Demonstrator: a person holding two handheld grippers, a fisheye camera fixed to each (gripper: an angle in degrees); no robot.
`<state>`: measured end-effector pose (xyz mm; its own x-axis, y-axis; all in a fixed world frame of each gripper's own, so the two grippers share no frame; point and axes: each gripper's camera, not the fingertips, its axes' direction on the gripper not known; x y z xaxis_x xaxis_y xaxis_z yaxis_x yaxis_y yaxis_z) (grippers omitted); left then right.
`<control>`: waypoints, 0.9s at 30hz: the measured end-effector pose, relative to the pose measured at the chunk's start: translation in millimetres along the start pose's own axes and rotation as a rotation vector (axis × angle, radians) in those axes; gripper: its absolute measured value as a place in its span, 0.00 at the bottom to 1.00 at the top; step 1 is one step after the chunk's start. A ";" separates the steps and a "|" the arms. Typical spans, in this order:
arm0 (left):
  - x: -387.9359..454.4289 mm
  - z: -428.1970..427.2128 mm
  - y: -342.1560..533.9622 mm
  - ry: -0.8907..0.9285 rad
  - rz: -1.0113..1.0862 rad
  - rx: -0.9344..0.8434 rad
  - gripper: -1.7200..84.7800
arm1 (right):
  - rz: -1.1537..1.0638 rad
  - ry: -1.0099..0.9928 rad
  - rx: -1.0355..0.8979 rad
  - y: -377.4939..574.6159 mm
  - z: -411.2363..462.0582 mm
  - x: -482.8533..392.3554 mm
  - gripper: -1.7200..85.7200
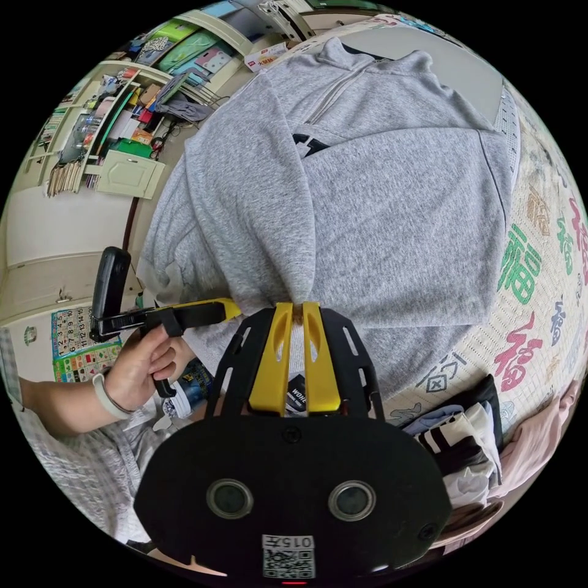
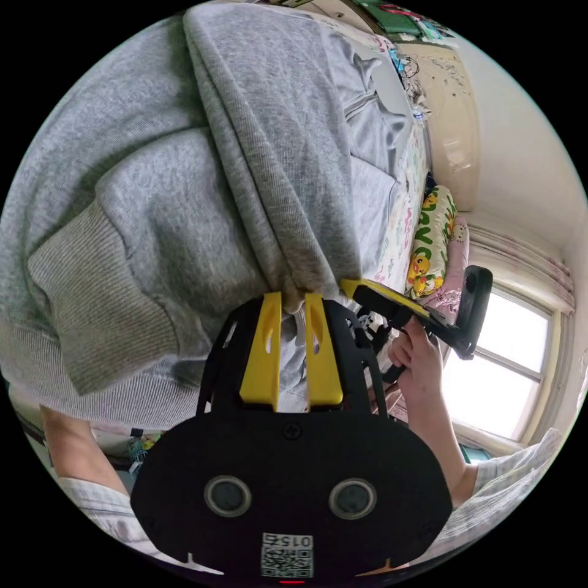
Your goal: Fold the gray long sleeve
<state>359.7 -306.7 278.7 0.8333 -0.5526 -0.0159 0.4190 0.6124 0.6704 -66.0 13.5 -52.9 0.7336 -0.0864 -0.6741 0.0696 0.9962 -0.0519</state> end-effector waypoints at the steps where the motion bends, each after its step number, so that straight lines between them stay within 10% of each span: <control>1: 5.8 8.9 -5.5 -0.001 -0.002 -0.002 0.03 | 0.002 -0.018 0.005 -0.5 -4.8 1.7 0.09; 12: 54.8 121.5 -58.7 0.097 -0.057 -0.094 0.04 | 0.081 -0.163 -0.092 -3.4 -49.4 -8.6 0.01; 18: 124.8 154.2 -99.8 -0.132 -0.021 -0.174 0.06 | 0.167 -0.113 -0.186 -32.7 -83.0 -5.3 0.03; 27: 186.3 -24.9 -334.8 0.153 -0.025 -0.050 0.03 | 0.579 -0.225 -0.124 -110.5 -210.6 40.5 0.04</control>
<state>383.7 -600.6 32.8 0.8658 -0.4782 -0.1472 0.4546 0.6291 0.6306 -186.4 -98.2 -229.6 0.7544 0.4803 -0.4475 -0.4498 0.8747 0.1805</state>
